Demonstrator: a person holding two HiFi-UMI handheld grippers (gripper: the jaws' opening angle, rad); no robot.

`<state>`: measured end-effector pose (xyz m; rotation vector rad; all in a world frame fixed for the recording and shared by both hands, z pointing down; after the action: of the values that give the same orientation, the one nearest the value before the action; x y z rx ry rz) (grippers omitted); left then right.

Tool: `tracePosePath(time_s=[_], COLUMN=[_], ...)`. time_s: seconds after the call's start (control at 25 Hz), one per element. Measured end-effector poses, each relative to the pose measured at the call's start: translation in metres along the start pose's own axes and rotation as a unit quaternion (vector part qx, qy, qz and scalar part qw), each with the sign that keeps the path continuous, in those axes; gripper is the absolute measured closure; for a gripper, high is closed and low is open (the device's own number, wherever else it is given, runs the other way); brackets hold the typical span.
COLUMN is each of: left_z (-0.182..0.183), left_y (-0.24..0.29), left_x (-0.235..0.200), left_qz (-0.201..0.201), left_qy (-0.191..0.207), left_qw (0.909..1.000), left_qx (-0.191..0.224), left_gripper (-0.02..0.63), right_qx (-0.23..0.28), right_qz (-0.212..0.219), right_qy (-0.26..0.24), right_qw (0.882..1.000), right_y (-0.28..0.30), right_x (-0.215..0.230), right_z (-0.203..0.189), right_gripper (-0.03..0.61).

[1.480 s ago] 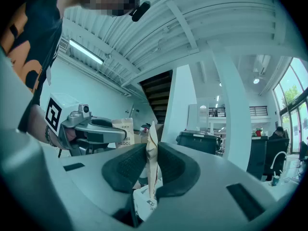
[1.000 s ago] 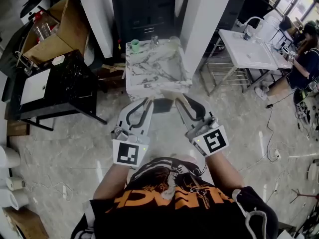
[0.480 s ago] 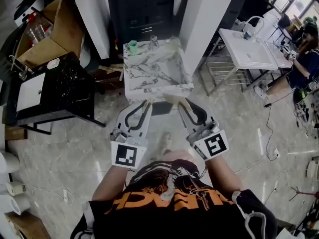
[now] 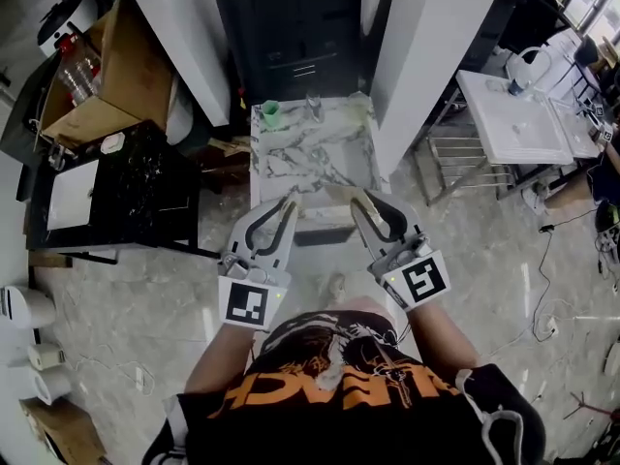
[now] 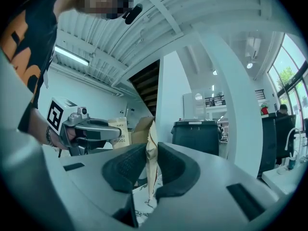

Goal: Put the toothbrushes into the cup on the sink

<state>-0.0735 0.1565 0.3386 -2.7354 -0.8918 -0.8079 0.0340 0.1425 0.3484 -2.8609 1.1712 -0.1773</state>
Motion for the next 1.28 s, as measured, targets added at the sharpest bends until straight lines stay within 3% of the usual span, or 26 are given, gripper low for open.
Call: tracePosePath(time_s=[0.36, 0.6, 0.92, 1.28], left_z=[-0.011, -0.034, -0.072, -0.111], left_y=[0.079, 0.106, 0.150, 0.190], left_x=[-0.024, -0.040, -0.089, -0.140], left_qz=[0.017, 0.010, -0.013, -0.056], left_qy=[0.003, 0.001, -0.020, -0.034], left_qw=[0.9996, 0.9994, 0.9997, 0.9976], left_qx=[-0.020, -0.033, -0.009, 0.025], left_gripper=[0.554, 0.554, 0.554, 0.554], right_qx=[0.011, -0.019, -0.037, -0.028], right_qz=[0.031, 0.026, 0.004, -0.052], right_qy=[0.014, 0.016, 0.007, 0.006], right_qw=[0.999, 0.999, 0.999, 0.998], right_y=[0.054, 0.084, 0.147, 0.213], right_x=[0.078, 0.110, 0.128, 0.147], right_z=[0.009, -0.015, -0.019, -0.019], right_gripper=[0.494, 0.494, 0.494, 0.494])
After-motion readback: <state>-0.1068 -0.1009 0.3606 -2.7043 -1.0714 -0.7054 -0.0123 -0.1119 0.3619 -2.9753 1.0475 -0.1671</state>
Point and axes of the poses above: the fingertips, and each gripper's own axes: y forward along the fingers, x to its right, z out of its top, the point moved 1 cm from there along -y, backward along the fingers, and after that the axes turned 11 degrees about y, right-handed, at the moved point
